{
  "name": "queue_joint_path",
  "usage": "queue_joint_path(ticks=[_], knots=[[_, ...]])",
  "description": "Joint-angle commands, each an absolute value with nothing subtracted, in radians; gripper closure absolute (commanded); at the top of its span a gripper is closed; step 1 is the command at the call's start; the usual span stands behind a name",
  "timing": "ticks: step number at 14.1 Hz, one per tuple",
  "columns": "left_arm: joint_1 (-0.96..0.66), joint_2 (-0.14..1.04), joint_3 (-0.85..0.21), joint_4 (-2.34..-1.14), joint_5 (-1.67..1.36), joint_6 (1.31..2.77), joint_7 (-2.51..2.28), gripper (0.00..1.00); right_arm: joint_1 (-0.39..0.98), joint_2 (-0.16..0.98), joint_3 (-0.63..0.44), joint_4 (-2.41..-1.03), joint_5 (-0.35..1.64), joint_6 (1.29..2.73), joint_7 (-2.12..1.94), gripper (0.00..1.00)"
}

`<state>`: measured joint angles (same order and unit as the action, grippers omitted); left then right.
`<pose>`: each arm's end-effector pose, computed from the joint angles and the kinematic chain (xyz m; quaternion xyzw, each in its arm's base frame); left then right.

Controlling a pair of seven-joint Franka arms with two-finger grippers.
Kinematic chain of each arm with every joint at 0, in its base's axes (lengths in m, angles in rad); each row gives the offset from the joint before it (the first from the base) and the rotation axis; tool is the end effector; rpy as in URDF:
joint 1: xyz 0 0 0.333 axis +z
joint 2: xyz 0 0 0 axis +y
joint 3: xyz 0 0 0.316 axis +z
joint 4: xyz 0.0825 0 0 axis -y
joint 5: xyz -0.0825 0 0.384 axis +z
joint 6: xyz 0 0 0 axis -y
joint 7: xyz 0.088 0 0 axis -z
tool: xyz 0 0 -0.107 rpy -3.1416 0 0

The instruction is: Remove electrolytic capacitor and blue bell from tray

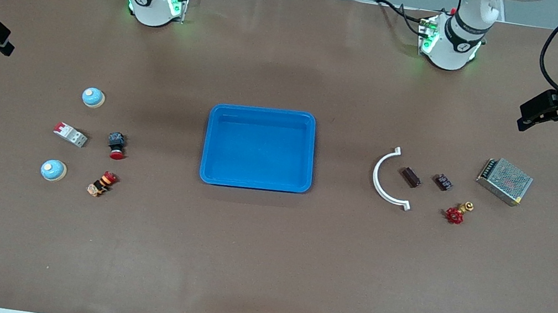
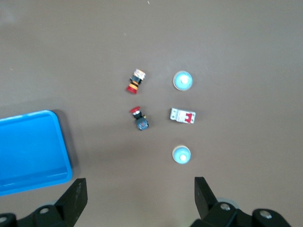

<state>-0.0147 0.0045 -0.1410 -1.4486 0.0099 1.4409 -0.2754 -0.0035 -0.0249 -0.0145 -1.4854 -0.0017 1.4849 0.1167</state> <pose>0.5359 -0.0827 0.6676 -0.9981 -0.0604 0.0050 0.0058 0.5377 -0.0100 0.6704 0.9977 -0.0674 0.0122 0.0001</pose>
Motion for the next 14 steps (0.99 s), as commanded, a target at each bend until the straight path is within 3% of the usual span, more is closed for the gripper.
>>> queue_joint_path(ticks=[1, 14], knots=[[-0.015, -0.008, -0.144, -1.445, 0.026, 1.427, -0.258, 0.00, -0.003, -0.021, -0.012, -1.477, 0.020, 1.506, 0.120, 0.00], [-0.003, -0.058, -0.163, -1.460, 0.025, 1.370, -0.233, 0.00, 0.021, -0.020, -0.012, -1.491, 0.077, 1.496, 0.140, 0.00]])
